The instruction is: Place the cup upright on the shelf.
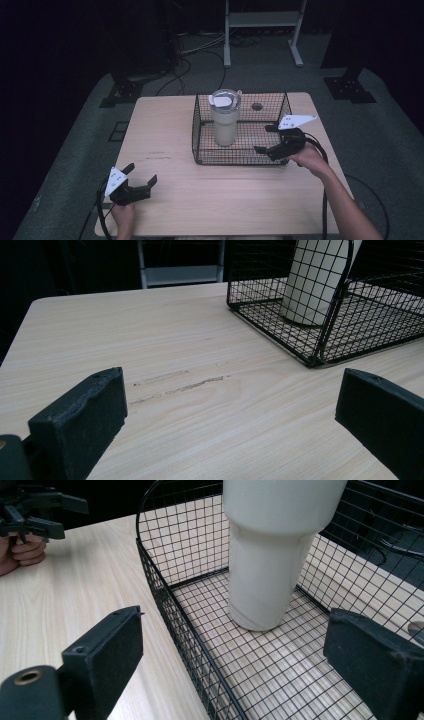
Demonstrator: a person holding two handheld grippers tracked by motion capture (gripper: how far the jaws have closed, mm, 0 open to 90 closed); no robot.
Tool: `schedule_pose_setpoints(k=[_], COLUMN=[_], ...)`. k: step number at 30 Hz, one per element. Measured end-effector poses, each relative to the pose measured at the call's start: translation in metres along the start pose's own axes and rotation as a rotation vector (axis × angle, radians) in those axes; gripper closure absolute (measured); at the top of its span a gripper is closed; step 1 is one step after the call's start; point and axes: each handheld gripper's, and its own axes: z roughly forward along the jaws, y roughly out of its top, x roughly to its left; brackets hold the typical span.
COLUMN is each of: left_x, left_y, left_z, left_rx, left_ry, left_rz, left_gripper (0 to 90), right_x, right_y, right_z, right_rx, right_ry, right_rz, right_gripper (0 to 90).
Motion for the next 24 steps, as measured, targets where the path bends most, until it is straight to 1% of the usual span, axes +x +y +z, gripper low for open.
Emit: schedule_pose_setpoints(k=[4, 14, 16, 19, 23, 24], left_x=[0.000, 0.000, 0.000, 0.000, 0.000, 0.000], left_y=[0.000, 0.000, 0.000, 0.000, 0.000, 0.000], left_z=[0.000, 0.000, 0.000, 0.000, 0.000, 0.000], left_rx=[-0.001, -0.002, -0.002, -0.003, -0.002, 0.001], left_ry=[0.000, 0.001, 0.002, 0.002, 0.003, 0.003], left_rz=[0.000, 0.001, 0.001, 0.002, 0.003, 0.004], left_gripper=[0.0, 0.0, 0.0, 0.0, 0.0, 0.0], right_x=[0.003, 0.017, 0.019, 0.024, 0.028, 0.029], right_y=[-0.004, -0.022, -0.023, -0.028, -0.033, -0.035], right_z=[-0.003, -0.011, -0.013, -0.017, -0.021, -0.022], right_rx=[0.006, -0.006, 0.004, -0.014, -0.020, -0.030], right_ry=[0.003, 0.017, 0.022, 0.026, 0.022, 0.023], right_rz=[-0.003, -0.004, -0.009, -0.007, -0.012, -0.011], right_gripper=[8.5, 8.5, 8.5, 8.5, 8.5, 8.5])
